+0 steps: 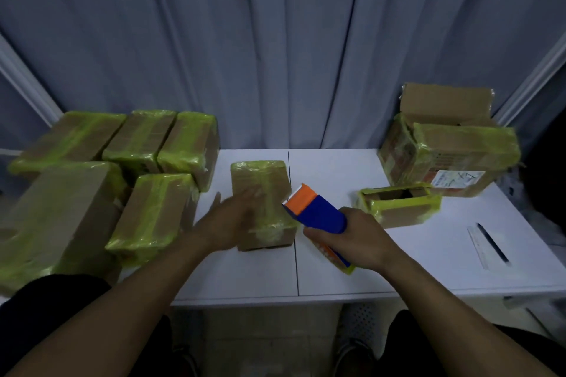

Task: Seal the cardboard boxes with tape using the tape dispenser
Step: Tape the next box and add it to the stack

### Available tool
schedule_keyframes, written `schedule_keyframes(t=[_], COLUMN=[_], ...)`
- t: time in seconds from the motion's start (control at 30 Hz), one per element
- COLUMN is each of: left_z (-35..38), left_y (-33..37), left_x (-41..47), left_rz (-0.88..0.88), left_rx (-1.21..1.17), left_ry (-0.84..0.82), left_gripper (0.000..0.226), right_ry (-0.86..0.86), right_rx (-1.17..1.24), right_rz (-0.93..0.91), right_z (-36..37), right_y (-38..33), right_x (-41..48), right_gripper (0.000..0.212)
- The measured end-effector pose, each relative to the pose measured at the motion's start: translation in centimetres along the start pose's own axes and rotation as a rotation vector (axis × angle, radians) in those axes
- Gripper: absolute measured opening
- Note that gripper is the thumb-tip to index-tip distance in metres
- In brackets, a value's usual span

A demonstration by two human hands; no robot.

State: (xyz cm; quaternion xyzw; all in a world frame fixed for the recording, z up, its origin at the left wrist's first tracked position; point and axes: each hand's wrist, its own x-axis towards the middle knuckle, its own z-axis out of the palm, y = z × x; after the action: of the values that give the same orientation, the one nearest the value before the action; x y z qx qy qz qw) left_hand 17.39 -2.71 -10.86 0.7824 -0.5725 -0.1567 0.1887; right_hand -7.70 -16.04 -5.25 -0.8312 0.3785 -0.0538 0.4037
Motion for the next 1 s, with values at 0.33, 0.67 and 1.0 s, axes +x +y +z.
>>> schedule_keyframes(t=[0.33, 0.67, 1.0], left_z=[-3.7, -3.7, -3.7], left_y=[5.5, 5.1, 5.1], left_x=[-4.9, -5.0, -4.8], left_rz=[-0.373, -0.393, -0.452], left_rx=[-0.87, -0.987, -1.123], left_ry=[0.227, 0.096, 0.168], left_gripper=[0.018, 0.019, 0.017], right_ry=[-0.105, -0.178, -0.229], right_rx=[-0.011, 0.072, 0.156], right_rz=[-0.15, -0.175, -0.162], right_z=[0.8, 1.5, 1.6], right_y=[-1.0, -1.2, -1.4], right_x=[-1.0, -0.9, -1.2], right_gripper=[0.051, 0.044, 0.046])
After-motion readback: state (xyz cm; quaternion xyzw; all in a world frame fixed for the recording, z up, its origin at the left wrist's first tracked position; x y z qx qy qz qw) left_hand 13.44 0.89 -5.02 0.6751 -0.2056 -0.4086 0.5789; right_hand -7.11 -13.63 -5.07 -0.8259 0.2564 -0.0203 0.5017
